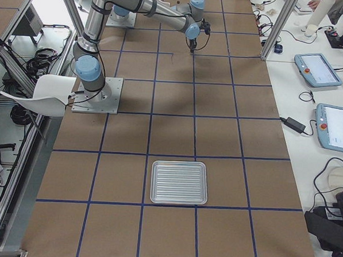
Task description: Place bearing gear from tray to pile
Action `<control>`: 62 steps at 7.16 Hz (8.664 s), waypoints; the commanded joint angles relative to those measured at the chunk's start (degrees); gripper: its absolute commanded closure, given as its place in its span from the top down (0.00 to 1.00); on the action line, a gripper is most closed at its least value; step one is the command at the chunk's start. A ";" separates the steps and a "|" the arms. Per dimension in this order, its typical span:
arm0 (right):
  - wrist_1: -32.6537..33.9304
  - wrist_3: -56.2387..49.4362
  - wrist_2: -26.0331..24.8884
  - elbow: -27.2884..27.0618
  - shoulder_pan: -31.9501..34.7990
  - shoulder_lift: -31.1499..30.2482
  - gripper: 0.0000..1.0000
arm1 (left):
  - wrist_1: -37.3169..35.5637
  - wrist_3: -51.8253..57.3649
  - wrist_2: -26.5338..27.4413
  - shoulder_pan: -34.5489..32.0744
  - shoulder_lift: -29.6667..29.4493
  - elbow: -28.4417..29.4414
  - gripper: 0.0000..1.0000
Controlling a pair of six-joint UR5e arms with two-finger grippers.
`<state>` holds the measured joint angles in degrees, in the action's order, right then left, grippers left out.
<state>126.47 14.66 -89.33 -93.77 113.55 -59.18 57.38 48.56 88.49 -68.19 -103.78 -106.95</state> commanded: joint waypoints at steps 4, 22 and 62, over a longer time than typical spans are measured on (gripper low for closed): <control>-15.32 -19.78 -0.58 0.34 -15.68 -19.61 1.00 | -1.57 -23.76 -2.09 -17.97 -1.86 5.07 1.00; -29.53 -8.77 1.53 3.42 -23.47 -30.91 1.00 | -7.46 -65.26 0.81 -43.16 -19.35 11.23 0.63; -29.70 -9.30 1.62 3.41 -23.29 -30.65 1.00 | 21.95 -40.58 3.36 -27.73 10.53 17.08 1.00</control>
<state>96.89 5.32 -87.80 -90.39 90.26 -90.00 73.01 17.73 91.72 -89.35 -93.52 -95.43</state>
